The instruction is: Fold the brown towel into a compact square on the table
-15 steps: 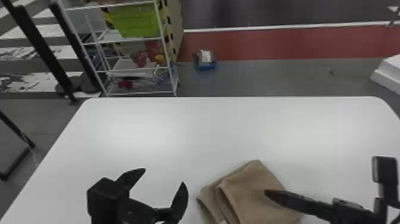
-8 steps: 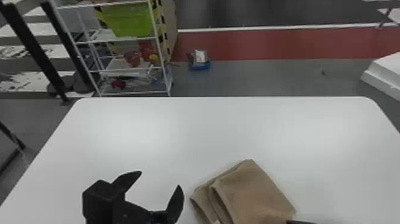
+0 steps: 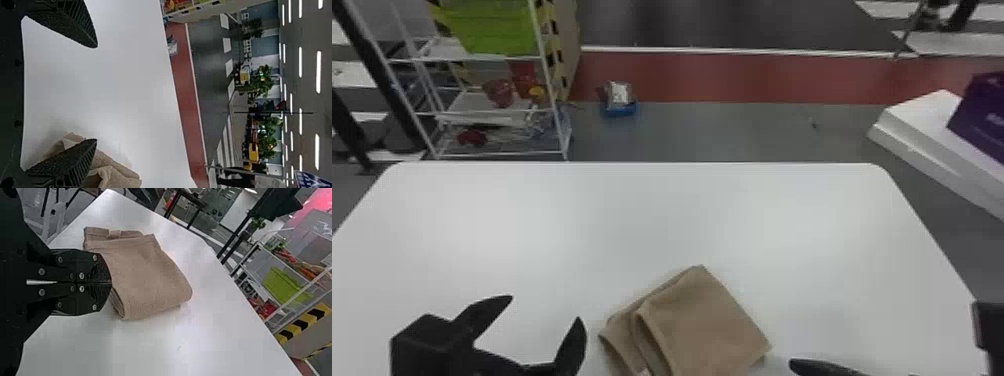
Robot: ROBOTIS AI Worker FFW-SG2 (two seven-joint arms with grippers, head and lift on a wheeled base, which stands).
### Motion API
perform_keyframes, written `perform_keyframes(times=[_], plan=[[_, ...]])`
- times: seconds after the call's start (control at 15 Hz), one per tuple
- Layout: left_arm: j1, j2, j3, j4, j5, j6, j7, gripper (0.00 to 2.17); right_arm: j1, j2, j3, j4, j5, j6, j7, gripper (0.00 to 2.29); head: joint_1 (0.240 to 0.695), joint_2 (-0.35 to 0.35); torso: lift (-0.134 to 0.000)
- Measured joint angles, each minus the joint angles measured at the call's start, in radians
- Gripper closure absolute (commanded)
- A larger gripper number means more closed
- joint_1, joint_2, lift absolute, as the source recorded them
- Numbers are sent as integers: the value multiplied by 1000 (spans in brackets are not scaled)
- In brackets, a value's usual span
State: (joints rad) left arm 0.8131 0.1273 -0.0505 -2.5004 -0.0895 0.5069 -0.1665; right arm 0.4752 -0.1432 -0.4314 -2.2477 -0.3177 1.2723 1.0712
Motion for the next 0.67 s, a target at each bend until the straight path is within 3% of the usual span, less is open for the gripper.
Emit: perform_keyframes(times=[0.27, 0.67], plan=[[-4, 0, 8, 8, 2, -4, -2, 19, -33, -23, 15, 56, 35, 4, -6, 2017, 695, -59, -124], [-22, 0, 8, 19, 5, -1, -5, 19, -136, -25, 63, 167, 98, 5, -30, 2017, 695, -63, -124]])
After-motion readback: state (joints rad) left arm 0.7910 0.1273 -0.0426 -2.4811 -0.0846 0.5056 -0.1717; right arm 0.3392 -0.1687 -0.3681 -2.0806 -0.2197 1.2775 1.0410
